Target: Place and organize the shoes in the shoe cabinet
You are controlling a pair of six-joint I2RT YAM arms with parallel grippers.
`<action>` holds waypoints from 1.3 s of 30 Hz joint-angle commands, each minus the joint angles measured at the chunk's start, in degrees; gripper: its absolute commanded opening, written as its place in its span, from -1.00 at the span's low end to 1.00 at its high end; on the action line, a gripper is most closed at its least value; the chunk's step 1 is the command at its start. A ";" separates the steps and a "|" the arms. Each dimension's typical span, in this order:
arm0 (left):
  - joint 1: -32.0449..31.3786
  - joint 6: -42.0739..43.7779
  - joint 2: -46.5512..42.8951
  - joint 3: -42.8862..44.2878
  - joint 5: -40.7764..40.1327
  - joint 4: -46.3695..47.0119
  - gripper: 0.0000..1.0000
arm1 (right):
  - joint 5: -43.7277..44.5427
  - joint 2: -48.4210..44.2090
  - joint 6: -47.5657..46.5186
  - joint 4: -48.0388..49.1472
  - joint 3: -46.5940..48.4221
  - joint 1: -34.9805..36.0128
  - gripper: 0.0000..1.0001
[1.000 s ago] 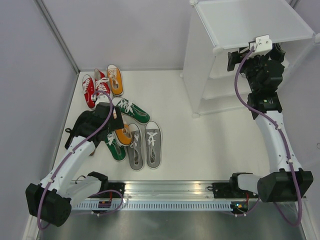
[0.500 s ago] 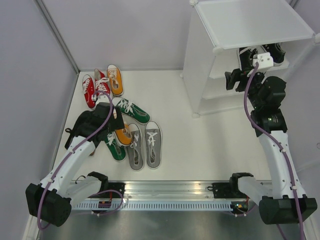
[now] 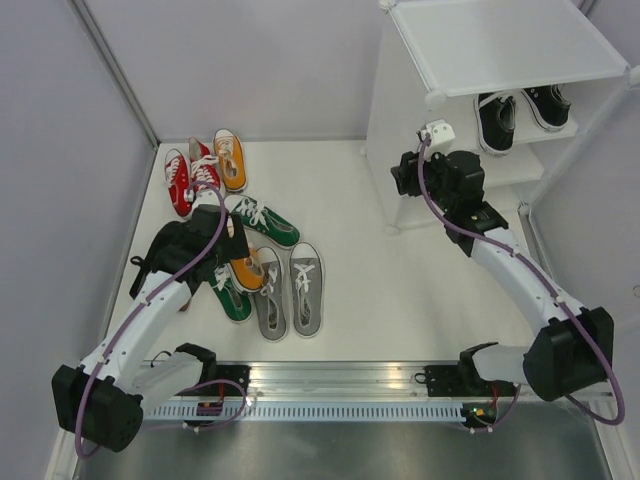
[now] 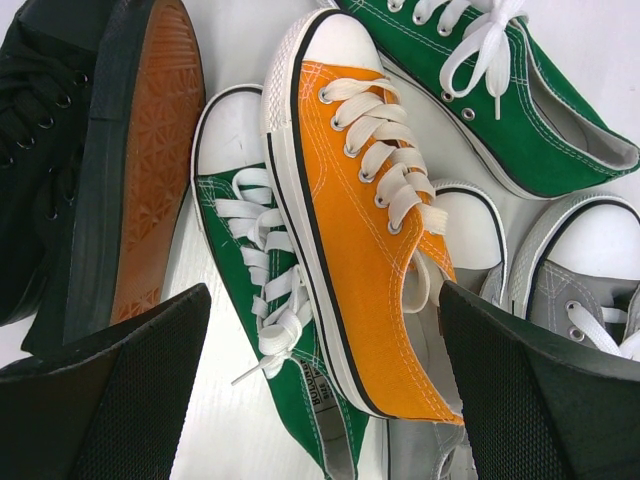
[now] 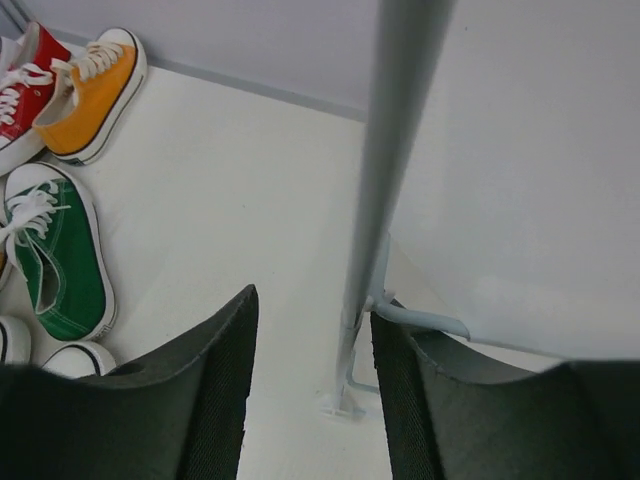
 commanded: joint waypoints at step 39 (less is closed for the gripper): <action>0.22 2.09 0.43 0.03 0.20 1.53 0.96 | 11.71 16.01 19.26 37.03 5.22 -0.12 -0.99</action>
